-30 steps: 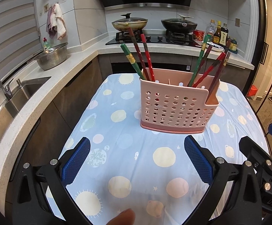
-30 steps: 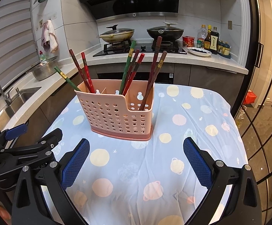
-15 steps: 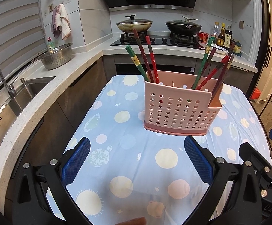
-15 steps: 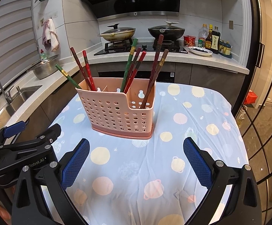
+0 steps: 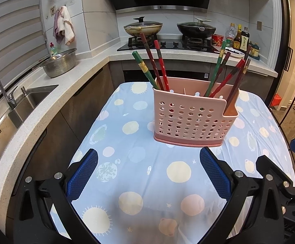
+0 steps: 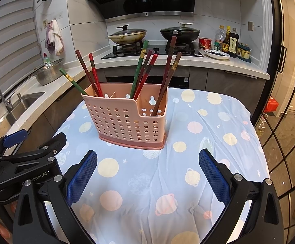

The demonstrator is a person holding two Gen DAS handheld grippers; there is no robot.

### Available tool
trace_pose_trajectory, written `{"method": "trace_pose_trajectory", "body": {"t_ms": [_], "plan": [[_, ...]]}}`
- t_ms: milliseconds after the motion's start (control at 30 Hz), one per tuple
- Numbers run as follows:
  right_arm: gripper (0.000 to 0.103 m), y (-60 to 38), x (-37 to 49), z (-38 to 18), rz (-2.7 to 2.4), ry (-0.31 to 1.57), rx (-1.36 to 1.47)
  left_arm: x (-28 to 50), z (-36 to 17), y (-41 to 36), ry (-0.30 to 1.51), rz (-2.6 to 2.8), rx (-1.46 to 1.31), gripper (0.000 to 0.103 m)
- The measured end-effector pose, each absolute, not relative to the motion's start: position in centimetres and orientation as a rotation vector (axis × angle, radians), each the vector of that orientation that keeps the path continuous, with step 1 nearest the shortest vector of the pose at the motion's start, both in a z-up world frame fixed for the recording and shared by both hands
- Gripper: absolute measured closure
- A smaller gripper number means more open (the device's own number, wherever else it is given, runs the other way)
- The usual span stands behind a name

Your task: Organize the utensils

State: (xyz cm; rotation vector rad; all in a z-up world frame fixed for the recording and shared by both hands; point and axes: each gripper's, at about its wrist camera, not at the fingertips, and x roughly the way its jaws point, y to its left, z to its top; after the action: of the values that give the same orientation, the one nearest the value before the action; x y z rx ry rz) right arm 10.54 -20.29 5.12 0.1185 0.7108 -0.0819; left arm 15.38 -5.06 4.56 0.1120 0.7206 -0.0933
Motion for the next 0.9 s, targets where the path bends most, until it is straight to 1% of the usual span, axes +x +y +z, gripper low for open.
{"method": "trace_pose_trajectory", "body": {"t_ms": [900], "plan": [[0.006,-20.52,10.55,5.21,-0.083,0.708,0.117,15.47,4.79,-5.17,0.721,-0.093,0.121,0.007]]}}
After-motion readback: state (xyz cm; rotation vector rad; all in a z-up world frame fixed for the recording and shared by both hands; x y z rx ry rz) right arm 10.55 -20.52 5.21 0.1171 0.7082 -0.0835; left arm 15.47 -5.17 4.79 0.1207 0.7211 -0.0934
